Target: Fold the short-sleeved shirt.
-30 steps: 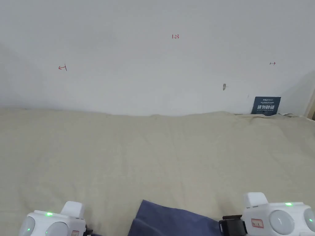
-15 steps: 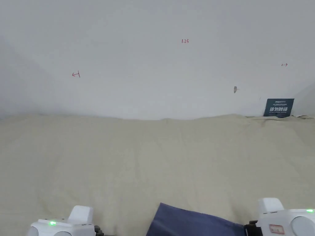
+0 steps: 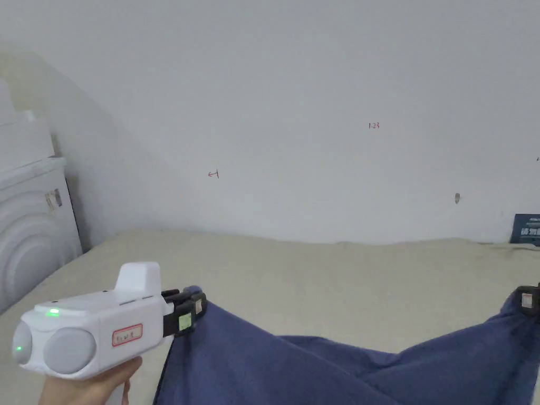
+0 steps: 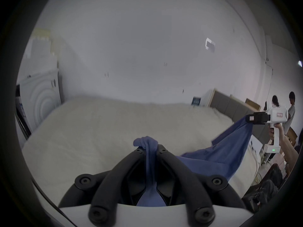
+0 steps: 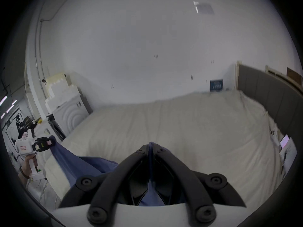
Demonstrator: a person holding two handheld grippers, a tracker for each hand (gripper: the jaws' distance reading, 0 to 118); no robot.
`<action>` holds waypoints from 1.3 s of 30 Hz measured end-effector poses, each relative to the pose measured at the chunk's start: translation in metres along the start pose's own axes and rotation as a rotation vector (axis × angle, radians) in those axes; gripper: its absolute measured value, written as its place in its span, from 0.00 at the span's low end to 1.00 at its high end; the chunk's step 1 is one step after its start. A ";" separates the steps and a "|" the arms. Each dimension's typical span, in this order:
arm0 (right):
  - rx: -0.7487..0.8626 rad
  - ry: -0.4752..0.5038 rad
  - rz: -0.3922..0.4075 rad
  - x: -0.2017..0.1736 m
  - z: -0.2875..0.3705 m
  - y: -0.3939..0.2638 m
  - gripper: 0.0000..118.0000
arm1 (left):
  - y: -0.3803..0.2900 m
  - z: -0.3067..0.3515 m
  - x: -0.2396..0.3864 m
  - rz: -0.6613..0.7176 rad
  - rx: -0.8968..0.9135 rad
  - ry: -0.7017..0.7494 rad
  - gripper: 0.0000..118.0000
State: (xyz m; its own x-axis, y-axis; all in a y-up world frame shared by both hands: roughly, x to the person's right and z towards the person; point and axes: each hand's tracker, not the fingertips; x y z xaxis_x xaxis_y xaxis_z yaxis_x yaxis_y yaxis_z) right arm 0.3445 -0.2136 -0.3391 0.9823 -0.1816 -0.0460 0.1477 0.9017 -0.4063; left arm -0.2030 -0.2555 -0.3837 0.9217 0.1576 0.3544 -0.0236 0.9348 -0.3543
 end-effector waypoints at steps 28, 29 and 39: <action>0.389 -0.231 0.090 -0.092 0.099 0.257 0.01 | 0.233 0.113 0.001 -0.082 0.402 0.199 0.06; 0.386 -0.226 0.092 -0.092 0.096 0.257 0.01 | 0.232 0.108 0.001 -0.086 0.389 0.207 0.06; 0.349 -0.254 0.098 -0.078 0.024 0.264 0.01 | 0.236 0.043 -0.013 -0.076 0.317 0.257 0.06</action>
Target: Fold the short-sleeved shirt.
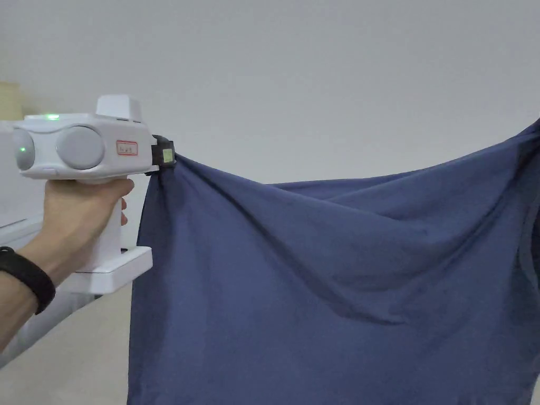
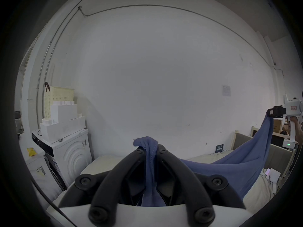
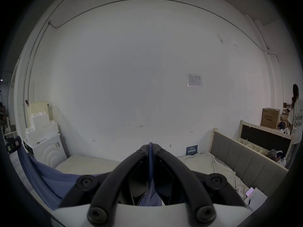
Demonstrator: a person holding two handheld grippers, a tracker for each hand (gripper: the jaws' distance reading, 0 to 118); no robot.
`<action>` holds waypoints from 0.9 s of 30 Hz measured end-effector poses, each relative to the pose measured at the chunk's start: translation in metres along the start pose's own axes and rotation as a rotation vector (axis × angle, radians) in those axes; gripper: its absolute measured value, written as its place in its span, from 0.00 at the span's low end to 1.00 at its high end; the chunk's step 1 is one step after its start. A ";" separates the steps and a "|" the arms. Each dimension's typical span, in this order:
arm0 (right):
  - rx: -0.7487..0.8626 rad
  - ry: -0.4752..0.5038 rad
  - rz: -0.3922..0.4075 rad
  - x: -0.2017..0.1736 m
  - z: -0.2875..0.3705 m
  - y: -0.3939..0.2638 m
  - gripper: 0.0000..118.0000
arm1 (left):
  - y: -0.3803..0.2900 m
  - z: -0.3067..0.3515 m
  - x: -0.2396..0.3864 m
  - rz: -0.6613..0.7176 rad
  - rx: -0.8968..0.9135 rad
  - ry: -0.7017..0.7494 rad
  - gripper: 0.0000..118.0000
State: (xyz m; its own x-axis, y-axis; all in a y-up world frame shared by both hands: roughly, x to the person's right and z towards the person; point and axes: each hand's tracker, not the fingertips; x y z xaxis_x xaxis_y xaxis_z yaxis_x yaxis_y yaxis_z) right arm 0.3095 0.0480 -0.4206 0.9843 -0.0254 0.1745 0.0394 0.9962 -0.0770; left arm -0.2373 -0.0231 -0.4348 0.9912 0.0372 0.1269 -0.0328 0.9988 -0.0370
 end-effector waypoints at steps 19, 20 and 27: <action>-0.028 -0.063 0.024 -0.042 -0.153 -0.010 0.01 | -0.023 -0.176 -0.007 -0.043 -0.076 0.051 0.06; -0.038 -0.063 0.047 -0.045 -0.156 -0.011 0.01 | -0.027 -0.177 -0.007 -0.054 -0.075 0.061 0.06; -0.085 0.018 0.051 -0.041 -0.154 -0.108 0.01 | -0.126 -0.170 -0.004 -0.052 -0.179 0.017 0.06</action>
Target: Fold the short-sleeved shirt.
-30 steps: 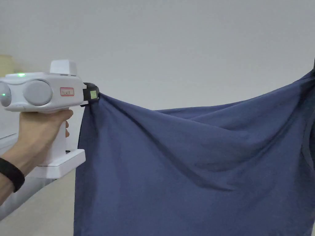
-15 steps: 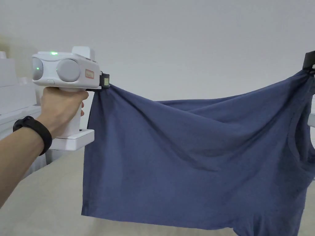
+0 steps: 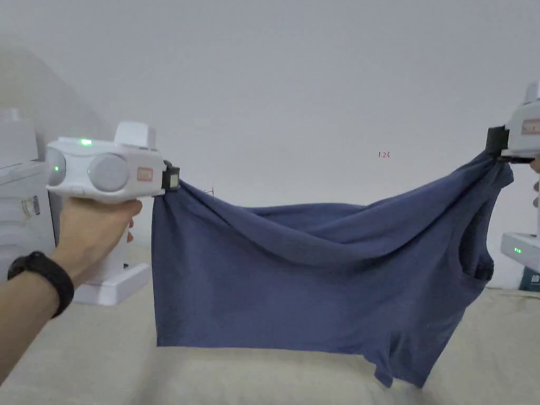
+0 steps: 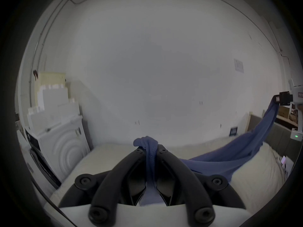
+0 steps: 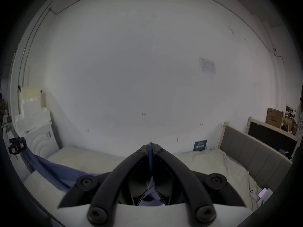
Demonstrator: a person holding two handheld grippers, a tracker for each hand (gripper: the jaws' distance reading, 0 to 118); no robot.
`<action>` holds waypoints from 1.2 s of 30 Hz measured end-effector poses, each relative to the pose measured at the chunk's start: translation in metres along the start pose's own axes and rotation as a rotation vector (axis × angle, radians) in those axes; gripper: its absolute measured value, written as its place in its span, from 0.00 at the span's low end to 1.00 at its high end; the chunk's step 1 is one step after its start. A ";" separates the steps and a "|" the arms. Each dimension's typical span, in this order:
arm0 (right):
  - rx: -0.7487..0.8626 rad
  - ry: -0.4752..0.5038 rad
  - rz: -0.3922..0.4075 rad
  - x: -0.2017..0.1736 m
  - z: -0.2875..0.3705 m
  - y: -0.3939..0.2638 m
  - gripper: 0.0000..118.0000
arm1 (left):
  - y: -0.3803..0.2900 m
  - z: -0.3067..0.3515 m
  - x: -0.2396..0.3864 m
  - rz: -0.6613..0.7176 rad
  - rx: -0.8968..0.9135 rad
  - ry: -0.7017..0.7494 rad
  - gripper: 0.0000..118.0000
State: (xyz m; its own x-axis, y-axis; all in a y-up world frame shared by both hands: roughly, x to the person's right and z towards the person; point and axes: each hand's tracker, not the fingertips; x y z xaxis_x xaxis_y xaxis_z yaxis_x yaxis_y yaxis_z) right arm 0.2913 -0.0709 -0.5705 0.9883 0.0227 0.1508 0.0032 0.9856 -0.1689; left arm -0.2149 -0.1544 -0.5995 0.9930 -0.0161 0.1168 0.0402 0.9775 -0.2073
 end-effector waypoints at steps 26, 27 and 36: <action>-0.483 -0.031 -0.355 0.112 0.353 -0.448 0.01 | -0.381 0.313 0.008 0.179 -0.380 -0.195 0.06; -0.519 -0.041 -0.350 0.113 0.360 -0.455 0.01 | -0.386 0.322 0.008 0.168 -0.403 -0.150 0.06; -0.554 -0.022 -0.264 0.105 0.370 -0.474 0.03 | -0.407 0.336 0.007 0.175 -0.484 -0.157 0.16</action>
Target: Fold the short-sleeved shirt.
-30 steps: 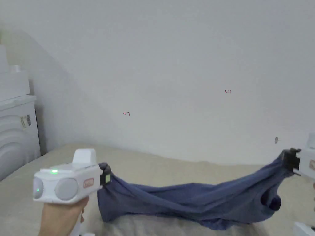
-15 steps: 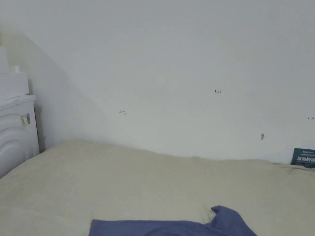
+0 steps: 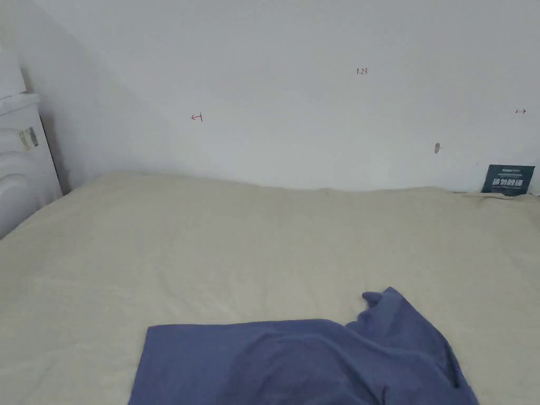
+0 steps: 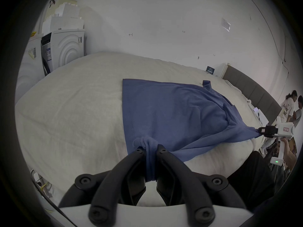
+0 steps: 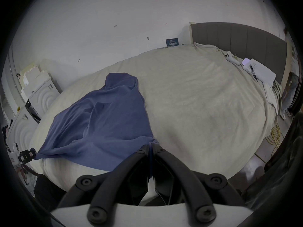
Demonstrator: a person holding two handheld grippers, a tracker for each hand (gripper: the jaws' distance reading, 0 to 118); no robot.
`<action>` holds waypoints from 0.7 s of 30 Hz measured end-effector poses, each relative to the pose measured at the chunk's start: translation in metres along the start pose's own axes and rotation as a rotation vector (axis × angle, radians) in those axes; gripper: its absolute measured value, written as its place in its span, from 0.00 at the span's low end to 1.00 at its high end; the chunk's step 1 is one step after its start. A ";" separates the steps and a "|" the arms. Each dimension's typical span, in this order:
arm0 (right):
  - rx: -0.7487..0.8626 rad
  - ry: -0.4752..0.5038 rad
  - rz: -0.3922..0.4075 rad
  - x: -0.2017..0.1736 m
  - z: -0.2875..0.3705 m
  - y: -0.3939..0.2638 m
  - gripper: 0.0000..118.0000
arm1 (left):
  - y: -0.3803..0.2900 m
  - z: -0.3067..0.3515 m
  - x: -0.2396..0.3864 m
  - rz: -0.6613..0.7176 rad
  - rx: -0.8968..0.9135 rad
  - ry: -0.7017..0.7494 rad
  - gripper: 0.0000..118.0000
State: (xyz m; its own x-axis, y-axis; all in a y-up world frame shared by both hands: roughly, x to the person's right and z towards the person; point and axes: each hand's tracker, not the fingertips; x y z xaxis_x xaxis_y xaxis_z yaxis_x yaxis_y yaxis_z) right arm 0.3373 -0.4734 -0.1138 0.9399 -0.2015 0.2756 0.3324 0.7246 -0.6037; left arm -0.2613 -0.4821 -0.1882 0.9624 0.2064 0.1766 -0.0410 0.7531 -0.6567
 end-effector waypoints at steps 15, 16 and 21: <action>0.391 -0.006 0.152 -0.058 0.090 0.067 0.85 | 0.078 0.110 0.015 -0.093 0.383 0.159 0.87; 0.402 0.019 0.159 -0.068 0.091 0.069 0.85 | 0.082 0.111 0.027 -0.098 0.415 0.166 0.87; 0.408 0.076 0.194 -0.103 0.084 0.067 0.85 | 0.084 0.110 0.069 -0.165 0.463 0.152 0.86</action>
State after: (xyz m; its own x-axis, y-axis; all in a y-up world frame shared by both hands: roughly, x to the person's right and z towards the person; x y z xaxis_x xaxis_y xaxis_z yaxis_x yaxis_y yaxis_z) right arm 0.2561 -0.3488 -0.1195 0.9899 -0.0735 0.1216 0.1063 0.9509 -0.2907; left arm -0.2282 -0.3357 -0.1504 0.9929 -0.0054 0.1190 0.0329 0.9726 -0.2300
